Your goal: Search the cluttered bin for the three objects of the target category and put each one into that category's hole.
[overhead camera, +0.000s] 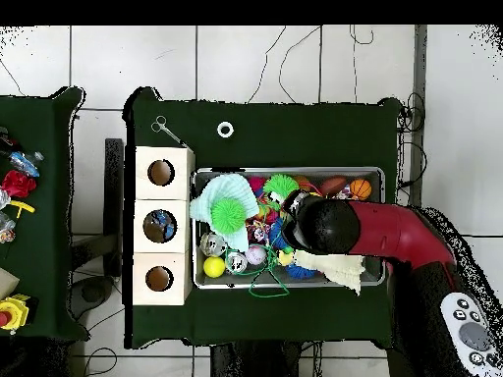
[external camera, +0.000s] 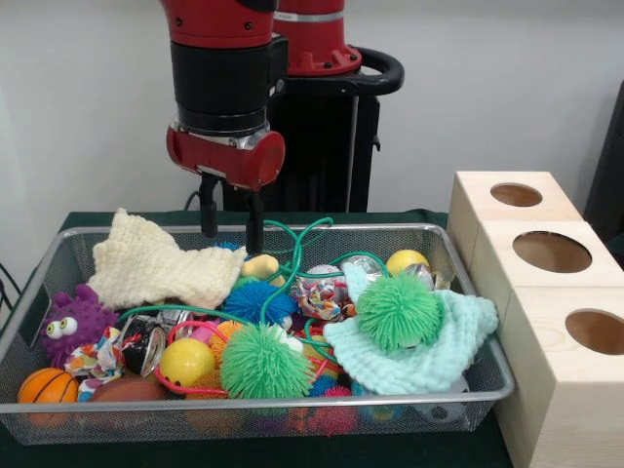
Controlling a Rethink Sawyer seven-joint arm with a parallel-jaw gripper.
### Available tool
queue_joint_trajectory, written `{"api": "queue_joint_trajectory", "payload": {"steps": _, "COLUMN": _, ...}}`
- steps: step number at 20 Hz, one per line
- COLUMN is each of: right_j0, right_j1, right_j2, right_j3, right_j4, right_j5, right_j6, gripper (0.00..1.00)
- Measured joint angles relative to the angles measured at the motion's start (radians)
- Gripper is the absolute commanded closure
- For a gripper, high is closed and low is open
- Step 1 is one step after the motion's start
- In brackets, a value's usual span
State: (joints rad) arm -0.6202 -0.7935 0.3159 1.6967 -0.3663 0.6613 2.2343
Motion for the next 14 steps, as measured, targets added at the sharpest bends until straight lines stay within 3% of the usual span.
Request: {"api": "queue_joint_trajectory", "payload": {"steps": 14, "right_j0": 0.054, "right_j1": -0.005, "right_j2": -0.057, "right_j3": -0.012, "right_j4": 0.002, "right_j5": 0.006, "right_j6": 0.0, "gripper": 0.0}}
